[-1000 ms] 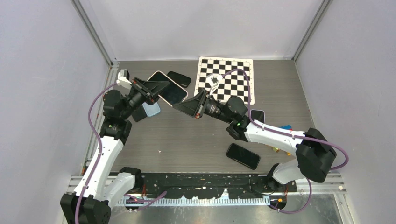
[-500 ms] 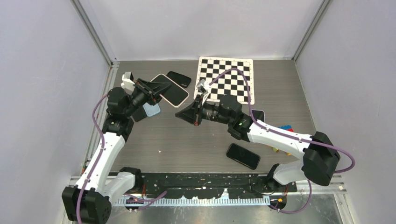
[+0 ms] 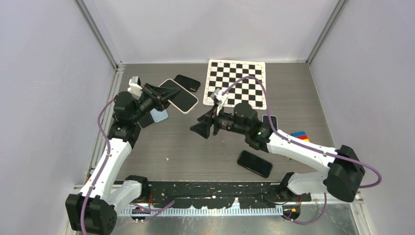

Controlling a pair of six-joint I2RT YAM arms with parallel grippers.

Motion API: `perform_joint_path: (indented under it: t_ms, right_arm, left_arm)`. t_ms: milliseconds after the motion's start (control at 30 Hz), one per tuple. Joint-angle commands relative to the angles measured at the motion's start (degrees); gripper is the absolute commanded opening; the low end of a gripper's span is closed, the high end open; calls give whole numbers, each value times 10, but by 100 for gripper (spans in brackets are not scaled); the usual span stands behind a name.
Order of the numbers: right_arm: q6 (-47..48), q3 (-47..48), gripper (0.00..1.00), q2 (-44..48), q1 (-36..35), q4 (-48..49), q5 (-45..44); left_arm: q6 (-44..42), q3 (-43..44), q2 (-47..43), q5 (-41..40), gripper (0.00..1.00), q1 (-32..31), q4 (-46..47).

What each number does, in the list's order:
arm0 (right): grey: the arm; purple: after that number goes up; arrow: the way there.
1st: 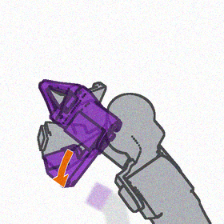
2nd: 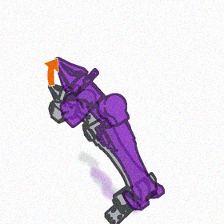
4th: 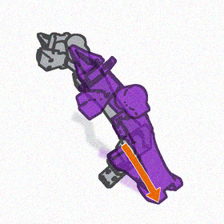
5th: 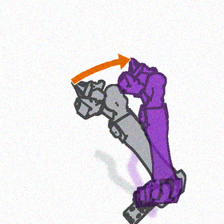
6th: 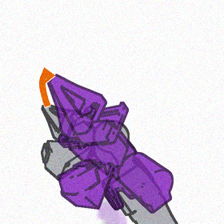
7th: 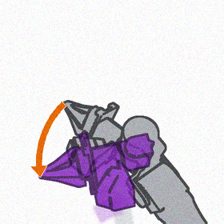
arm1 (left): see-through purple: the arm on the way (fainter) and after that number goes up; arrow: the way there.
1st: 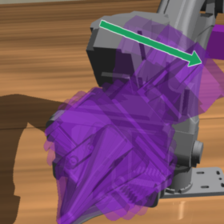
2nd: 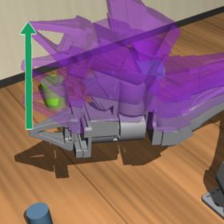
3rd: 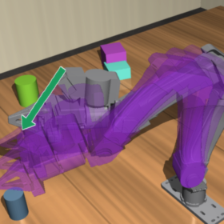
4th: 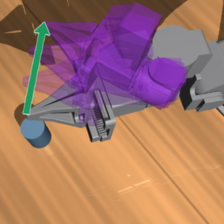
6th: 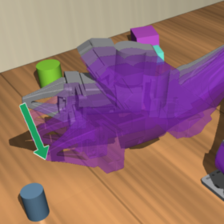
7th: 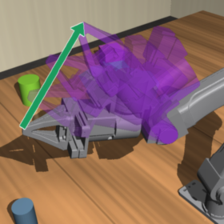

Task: Take the phone out of the phone case
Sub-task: Remove the phone case from the phone.

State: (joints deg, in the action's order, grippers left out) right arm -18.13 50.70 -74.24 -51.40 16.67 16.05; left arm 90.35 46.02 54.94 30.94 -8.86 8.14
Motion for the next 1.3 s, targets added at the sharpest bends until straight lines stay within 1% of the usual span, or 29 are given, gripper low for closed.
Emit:
perform_joint_path:
  t_ms: [0,67,167,200,233,267,300,333,400,533,567,633,700,800,933,1133,1267]
  right_arm:
    - [-61,-18,70,70,34,39,55]
    - [-106,-24,71,81,54,57,101]
    - [-179,-38,72,85,69,107,109]
    - [-223,-41,73,80,70,131,99]
    - [-247,-41,72,63,70,142,93]
    - [-298,-37,70,53,70,171,93]
    - [-321,-34,67,28,70,192,96]
    - [-357,-33,65,15,67,237,103]
    - [-394,-30,62,-14,60,285,106]
    - [-407,-14,50,-43,46,299,93]
    - [-406,-11,44,-44,44,300,90]
    - [-405,-8,37,-49,43,302,89]
    - [-410,-7,35,-55,43,306,90]
    - [-418,-8,35,-64,42,319,92]
    - [-432,-19,43,-69,42,353,97]
    - [-437,-18,44,-74,42,354,91]
    - [-445,-23,46,-82,41,387,97]
  left_arm:
    - [-43,3,-3,16,0,1,60]
    - [-54,1,-3,28,0,0,65]
    - [-55,-4,-10,29,0,0,66]
    - [-55,-6,-15,25,0,1,65]
    - [-54,-6,-18,23,0,1,63]
    - [-53,-6,-21,22,0,1,60]
    - [-53,-6,-23,21,0,1,59]
    - [-52,-6,-24,19,0,0,58]
    - [-50,-6,-26,17,0,0,55]
    - [-41,-11,-28,16,0,1,59]
    - [-37,-13,-29,15,0,0,62]
    - [-36,-14,-30,14,0,1,60]
    - [-35,-14,-32,14,0,0,60]
    - [-35,-15,-36,13,0,1,59]
    - [-33,-14,-36,11,0,0,60]
    - [-30,-14,-39,8,0,0,60]
    - [-29,-16,-38,5,0,0,58]
